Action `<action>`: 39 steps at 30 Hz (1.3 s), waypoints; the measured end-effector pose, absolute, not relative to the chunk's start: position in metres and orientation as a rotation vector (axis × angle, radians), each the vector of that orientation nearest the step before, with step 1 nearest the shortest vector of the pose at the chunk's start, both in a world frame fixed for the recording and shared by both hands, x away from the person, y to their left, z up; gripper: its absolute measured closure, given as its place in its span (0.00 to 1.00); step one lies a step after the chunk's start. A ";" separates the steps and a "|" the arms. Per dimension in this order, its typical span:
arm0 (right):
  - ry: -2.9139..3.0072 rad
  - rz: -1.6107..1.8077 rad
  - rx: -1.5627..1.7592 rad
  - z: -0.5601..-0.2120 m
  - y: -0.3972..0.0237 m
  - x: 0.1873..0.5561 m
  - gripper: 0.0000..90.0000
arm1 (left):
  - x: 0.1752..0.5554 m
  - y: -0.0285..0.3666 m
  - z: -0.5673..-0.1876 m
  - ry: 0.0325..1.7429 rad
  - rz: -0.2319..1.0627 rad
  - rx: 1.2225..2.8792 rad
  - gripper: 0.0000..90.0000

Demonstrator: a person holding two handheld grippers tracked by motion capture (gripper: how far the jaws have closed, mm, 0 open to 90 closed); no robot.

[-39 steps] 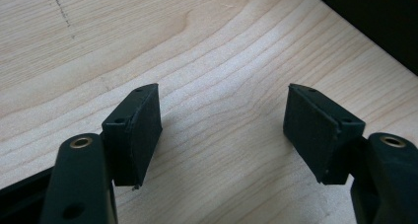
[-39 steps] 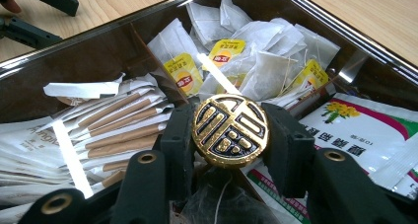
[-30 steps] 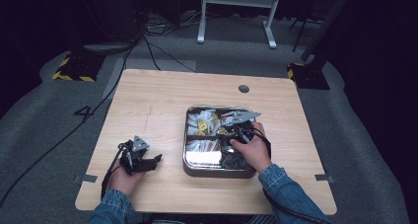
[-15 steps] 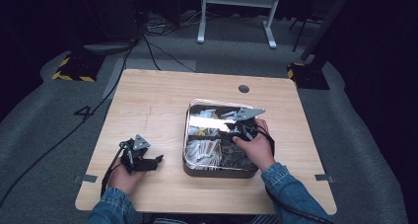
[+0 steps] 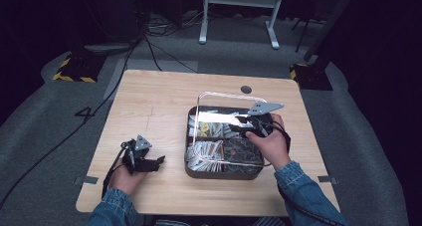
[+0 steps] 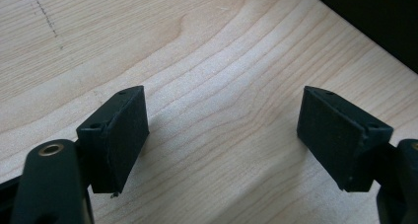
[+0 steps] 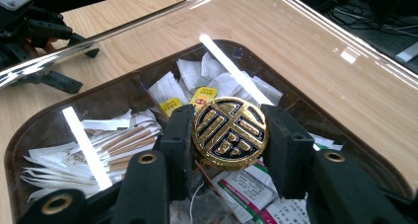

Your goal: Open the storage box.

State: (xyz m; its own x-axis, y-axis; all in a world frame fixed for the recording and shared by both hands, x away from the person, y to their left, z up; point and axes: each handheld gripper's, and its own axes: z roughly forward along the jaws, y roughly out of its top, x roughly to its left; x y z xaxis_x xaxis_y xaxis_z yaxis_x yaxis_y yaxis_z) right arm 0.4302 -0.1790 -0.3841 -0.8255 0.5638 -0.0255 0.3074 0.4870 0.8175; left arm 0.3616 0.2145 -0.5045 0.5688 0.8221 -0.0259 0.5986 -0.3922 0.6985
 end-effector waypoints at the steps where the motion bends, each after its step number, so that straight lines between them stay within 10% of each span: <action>1: 2.446 1.260 0.735 -0.383 -0.180 0.430 0.65 | 0.362 0.215 -0.504 1.126 0.431 2.131 0.22; 39: 2.289 1.194 0.992 -0.368 -0.322 0.420 0.65 | 0.364 0.215 -0.504 1.124 0.419 2.135 0.21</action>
